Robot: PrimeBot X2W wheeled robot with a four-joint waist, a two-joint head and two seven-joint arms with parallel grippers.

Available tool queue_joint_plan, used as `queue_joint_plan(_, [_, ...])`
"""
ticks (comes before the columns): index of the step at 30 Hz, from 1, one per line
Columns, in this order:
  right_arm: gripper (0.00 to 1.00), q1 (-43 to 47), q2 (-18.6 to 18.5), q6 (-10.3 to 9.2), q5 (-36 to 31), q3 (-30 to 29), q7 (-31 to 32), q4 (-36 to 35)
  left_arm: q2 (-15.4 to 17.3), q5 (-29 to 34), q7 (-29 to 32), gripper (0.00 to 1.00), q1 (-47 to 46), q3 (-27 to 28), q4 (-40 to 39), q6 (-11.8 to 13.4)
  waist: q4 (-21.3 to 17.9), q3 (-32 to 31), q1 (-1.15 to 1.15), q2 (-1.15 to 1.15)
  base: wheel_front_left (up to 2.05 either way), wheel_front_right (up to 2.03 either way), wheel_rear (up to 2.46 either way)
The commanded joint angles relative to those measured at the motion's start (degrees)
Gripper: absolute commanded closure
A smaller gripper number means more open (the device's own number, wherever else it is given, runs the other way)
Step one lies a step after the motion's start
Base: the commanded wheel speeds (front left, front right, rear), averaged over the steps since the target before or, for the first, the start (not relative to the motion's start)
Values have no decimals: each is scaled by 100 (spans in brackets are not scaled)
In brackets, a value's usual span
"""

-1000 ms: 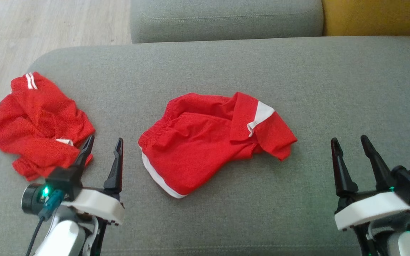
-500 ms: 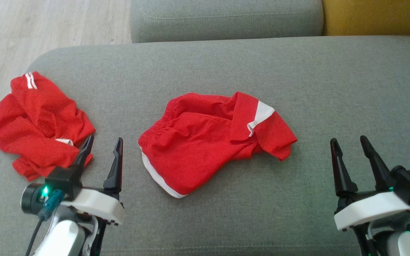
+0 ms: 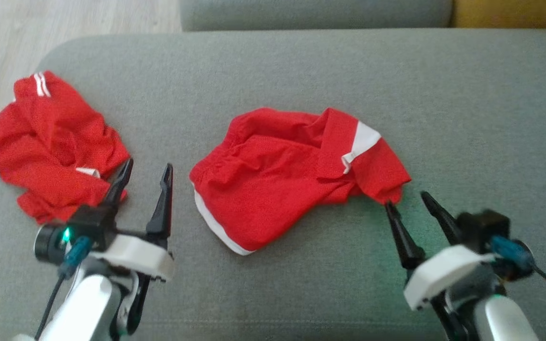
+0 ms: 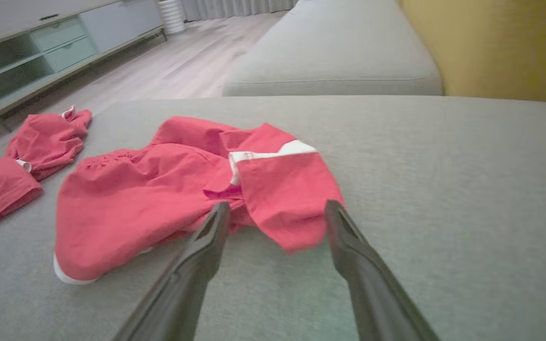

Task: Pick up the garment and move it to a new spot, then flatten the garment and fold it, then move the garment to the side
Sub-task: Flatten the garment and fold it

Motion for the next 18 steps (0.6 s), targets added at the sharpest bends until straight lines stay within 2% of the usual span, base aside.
queue_joint_plan(1, [0, -523, -99, 44, -61, 303, 81, -58, 58, 93, -51, 0, -467, 197, -194, 11, 161, 229, 0, 0, 0, 0, 0])
queue_joint_plan(13, [0, -1756, -276, 44, -457, 653, 194, 1308, -222, 318, -69, 0, -1029, 57, -36, -114, 460, 751, 0, 0, 0, 0, 0])
queue_joint_plan(14, [46, -1814, -283, 44, -500, 625, 203, 1395, -240, 331, -69, 0, -1049, 58, -29, -124, 467, 763, 0, 0, 0, 0, 0])
queue_joint_plan(15, [87, -1875, -297, 44, -566, 584, 169, 1439, -258, 348, -70, 0, -1065, 62, -28, -132, 474, 773, 0, 0, 0, 0, 0])
queue_joint_plan(16, [100, -1916, -296, 44, -590, 547, 151, 1477, -273, 366, -70, 0, -1075, 70, -29, -138, 477, 780, 0, 0, 0, 0, 0])
queue_joint_plan(18, [100, -1987, -296, 44, -584, 451, 69, 1485, -303, 394, -71, 0, -1081, 99, -33, -149, 476, 786, 0, 0, 0, 0, 0])
